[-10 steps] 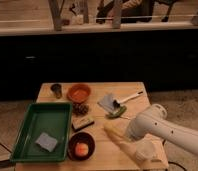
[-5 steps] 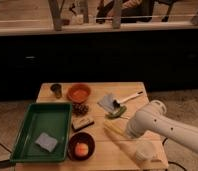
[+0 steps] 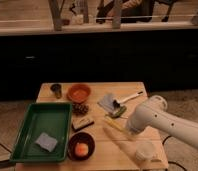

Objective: Place banana in red bowl

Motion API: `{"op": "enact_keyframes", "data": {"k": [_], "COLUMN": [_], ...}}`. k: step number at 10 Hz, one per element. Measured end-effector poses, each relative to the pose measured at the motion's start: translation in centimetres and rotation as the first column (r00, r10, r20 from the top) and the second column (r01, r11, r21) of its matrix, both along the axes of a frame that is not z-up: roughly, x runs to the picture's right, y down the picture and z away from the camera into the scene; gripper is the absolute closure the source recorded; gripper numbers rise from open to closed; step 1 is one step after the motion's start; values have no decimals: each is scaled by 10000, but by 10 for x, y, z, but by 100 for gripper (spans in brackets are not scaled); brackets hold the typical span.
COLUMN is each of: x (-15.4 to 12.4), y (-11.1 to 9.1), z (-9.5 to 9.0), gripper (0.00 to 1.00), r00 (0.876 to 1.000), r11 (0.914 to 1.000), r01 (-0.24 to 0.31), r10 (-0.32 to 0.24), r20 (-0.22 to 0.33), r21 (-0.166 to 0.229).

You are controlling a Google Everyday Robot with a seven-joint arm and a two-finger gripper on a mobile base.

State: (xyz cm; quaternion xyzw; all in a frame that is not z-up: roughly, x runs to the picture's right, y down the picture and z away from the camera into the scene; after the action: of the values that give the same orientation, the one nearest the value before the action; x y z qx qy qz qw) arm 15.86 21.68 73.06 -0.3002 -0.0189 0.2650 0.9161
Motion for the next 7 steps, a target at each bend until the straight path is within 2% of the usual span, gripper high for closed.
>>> {"op": "enact_keyframes", "data": {"k": [4,7], "x": [-7,-18], "y": [-16,-38], "z": [-4,-7], "gripper": [99,99], "r00": [9997,9990], "r11": [9996,9987], "r01": [252,441], "r10": [-252,-443], "r20": [25,64], "r21": [131,259]}}
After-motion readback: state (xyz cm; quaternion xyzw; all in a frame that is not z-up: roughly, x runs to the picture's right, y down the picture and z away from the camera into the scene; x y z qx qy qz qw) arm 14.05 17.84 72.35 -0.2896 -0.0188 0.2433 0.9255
